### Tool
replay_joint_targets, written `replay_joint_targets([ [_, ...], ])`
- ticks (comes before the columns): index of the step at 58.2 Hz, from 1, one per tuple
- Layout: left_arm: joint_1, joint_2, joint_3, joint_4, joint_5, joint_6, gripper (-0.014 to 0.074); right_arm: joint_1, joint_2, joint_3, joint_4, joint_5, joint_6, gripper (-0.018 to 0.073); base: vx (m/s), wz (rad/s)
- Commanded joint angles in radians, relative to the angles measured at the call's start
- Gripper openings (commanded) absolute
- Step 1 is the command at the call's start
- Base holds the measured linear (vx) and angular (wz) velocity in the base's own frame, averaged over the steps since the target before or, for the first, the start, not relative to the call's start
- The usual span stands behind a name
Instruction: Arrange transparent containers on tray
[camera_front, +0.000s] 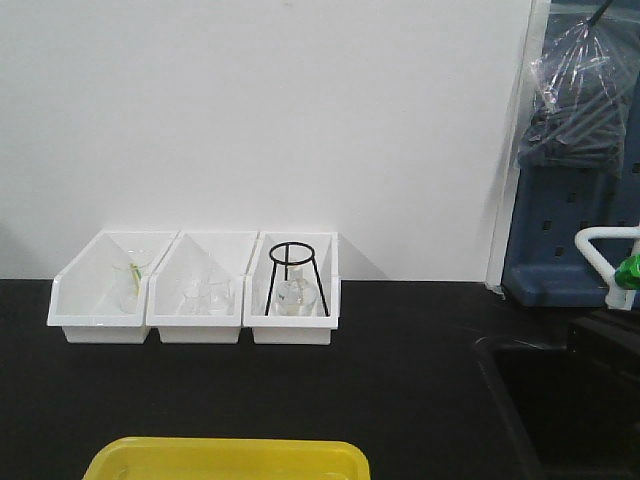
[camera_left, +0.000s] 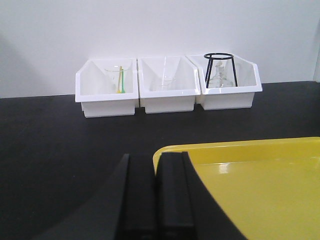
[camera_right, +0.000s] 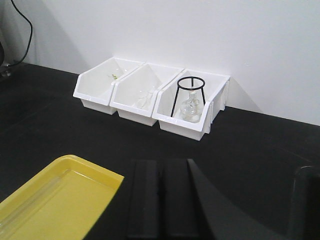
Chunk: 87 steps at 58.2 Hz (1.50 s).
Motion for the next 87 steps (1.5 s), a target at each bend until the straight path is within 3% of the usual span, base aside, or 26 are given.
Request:
replay_joint_targets([
  [1,0.004,-0.014,0.030,-0.009,-0.086,-0.004,-0.0008,-0.006,-0.005,-0.027,0.007,-0.075,-0.006,0.0008,0.00,0.00],
  [9,0.004,-0.014,0.030,-0.009,-0.086,-0.004,-0.0008,-0.017,-0.041,-0.027,-0.100,-0.047,0.007,0.0008,0.00,0.00],
  [19,0.004,-0.014,0.030,-0.009,-0.086,-0.004,-0.0008,-0.158,-0.144,0.007,-0.262,0.029,0.170,0.0008,0.00,0.00],
  [27,0.004,-0.014,0.030,-0.009,-0.086,-0.004,-0.0008,-0.275,-0.309,0.215,-0.334,-0.087,0.208,0.0008,0.00,0.00],
  [37,0.004,-0.014,0.030,-0.009,-0.086,-0.004,-0.0008,-0.357,-0.544,0.525,-0.433,-0.262,0.213,0.0008,0.00,0.00],
  [49,0.004,-0.014,0.030,-0.009,-0.086,-0.004,-0.0008,-0.364,-0.782,0.792,-0.494,-0.278,0.279,0.0008,0.00,0.00],
  [61,0.004,-0.014,0.030,-0.009,-0.084,-0.004,-0.0008,-0.363,-0.772,0.915,-0.488,-0.363,0.286,0.0008,0.00,0.00],
  [87,0.004,-0.014,0.030,-0.009,-0.082,-0.004,-0.0008,-0.363,-0.772,0.926,-0.485,-0.344,0.286,0.0008,0.00,0.00],
])
